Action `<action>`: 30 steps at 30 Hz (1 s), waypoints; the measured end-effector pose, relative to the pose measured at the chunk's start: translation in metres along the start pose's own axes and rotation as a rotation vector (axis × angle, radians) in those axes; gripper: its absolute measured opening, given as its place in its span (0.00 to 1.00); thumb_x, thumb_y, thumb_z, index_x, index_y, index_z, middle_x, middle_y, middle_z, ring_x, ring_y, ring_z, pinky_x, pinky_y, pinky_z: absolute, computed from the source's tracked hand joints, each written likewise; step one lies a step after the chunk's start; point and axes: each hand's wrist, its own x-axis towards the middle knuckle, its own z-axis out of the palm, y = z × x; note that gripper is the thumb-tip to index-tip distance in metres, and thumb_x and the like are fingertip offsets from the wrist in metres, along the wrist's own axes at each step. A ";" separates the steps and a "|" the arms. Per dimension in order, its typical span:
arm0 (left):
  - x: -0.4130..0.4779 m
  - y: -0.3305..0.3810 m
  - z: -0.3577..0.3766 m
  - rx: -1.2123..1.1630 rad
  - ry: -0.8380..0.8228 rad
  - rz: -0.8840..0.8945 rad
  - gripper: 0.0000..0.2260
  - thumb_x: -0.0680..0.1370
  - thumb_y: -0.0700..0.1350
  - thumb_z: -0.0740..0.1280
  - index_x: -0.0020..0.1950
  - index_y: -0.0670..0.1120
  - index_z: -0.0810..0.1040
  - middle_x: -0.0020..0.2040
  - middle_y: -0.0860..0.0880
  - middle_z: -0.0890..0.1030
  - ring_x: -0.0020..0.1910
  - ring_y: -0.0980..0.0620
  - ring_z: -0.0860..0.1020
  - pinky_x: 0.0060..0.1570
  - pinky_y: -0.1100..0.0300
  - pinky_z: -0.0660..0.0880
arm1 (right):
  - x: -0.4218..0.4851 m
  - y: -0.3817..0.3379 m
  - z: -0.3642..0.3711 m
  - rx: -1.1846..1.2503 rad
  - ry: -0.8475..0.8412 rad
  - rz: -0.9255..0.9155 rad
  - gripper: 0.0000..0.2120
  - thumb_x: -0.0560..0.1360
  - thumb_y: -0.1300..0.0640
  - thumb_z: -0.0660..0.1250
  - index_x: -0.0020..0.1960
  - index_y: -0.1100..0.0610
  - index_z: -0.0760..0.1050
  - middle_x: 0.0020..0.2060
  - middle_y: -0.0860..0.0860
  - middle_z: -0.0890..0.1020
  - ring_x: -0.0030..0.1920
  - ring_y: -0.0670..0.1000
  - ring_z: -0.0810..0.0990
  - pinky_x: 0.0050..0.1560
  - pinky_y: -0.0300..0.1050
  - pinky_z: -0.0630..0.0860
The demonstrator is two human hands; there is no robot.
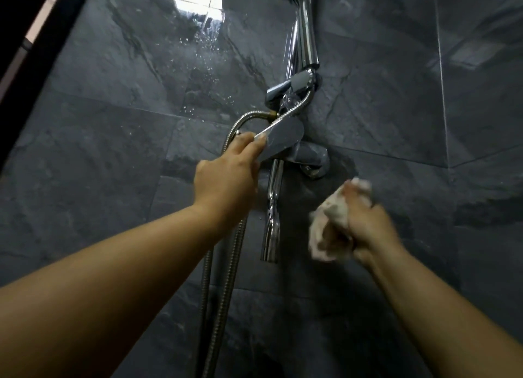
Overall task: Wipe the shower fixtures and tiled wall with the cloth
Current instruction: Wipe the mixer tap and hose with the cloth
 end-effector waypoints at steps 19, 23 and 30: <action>0.014 0.016 -0.019 0.174 0.014 -0.028 0.16 0.78 0.51 0.60 0.65 0.51 0.71 0.64 0.50 0.73 0.61 0.46 0.70 0.56 0.52 0.65 | 0.058 -0.007 -0.002 -0.388 0.129 -0.949 0.19 0.74 0.63 0.67 0.64 0.58 0.73 0.58 0.56 0.78 0.56 0.53 0.76 0.47 0.29 0.65; 0.035 0.024 -0.018 0.079 0.045 -0.026 0.18 0.76 0.54 0.62 0.63 0.48 0.70 0.62 0.48 0.73 0.60 0.45 0.70 0.54 0.51 0.67 | 0.085 -0.057 0.028 -0.237 0.057 -0.685 0.23 0.78 0.48 0.63 0.69 0.57 0.63 0.59 0.52 0.74 0.56 0.50 0.74 0.51 0.38 0.68; 0.053 0.012 0.003 -0.127 0.108 0.045 0.19 0.72 0.59 0.65 0.54 0.46 0.75 0.50 0.49 0.77 0.47 0.48 0.74 0.42 0.54 0.70 | 0.097 -0.046 0.040 -0.190 0.011 -0.565 0.11 0.79 0.56 0.61 0.60 0.57 0.69 0.47 0.49 0.77 0.47 0.45 0.76 0.41 0.25 0.70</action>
